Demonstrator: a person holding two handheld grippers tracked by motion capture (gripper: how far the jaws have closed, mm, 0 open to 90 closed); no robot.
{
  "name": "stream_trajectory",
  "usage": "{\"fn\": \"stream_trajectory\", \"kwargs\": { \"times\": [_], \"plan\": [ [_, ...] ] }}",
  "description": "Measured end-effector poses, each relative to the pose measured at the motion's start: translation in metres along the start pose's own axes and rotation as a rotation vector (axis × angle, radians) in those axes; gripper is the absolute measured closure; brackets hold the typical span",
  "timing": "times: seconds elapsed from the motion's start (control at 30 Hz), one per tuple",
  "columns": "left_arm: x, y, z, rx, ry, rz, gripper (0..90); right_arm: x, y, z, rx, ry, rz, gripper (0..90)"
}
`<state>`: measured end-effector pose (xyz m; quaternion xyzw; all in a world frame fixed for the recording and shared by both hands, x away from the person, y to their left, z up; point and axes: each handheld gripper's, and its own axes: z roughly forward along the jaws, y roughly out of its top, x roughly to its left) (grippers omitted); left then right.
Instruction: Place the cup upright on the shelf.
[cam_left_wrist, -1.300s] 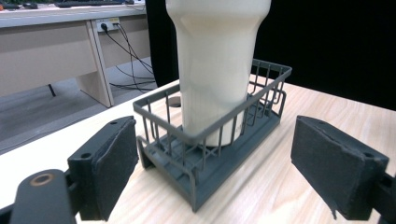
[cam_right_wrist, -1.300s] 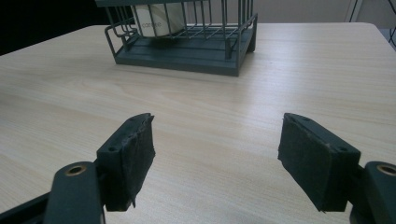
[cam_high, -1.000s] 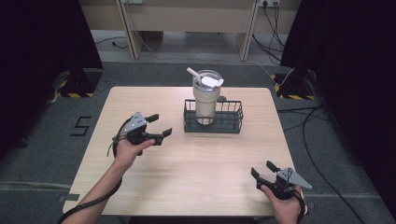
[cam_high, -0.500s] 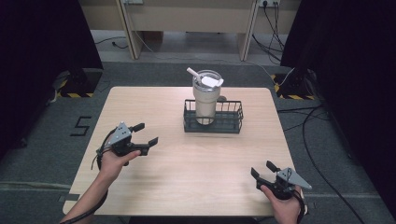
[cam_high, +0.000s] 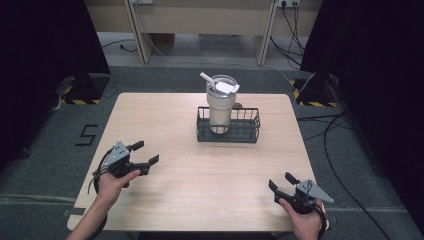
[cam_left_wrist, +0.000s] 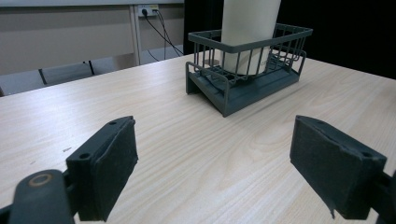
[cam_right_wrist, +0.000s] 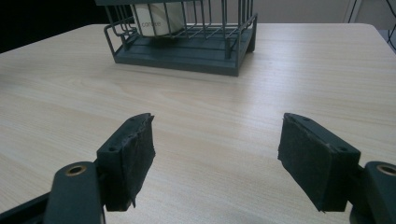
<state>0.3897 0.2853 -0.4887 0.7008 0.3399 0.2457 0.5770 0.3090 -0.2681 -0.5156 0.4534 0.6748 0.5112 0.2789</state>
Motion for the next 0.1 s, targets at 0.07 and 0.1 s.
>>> {"fn": "stream_trajectory", "kwargs": {
  "times": [0.07, 0.1],
  "plan": [
    [0.0, 0.0008, 0.0, -0.006, 0.002, -0.003, 14.2, 0.0, 0.0, 0.0001, -0.001, -0.001, 0.001, 26.9],
    [-0.0001, 0.0022, 0.0007, -0.008, 0.0, -0.002, 14.2, -0.0001, 0.0001, 0.0002, 0.0, 0.0, 0.005, 26.9]
  ]
}}
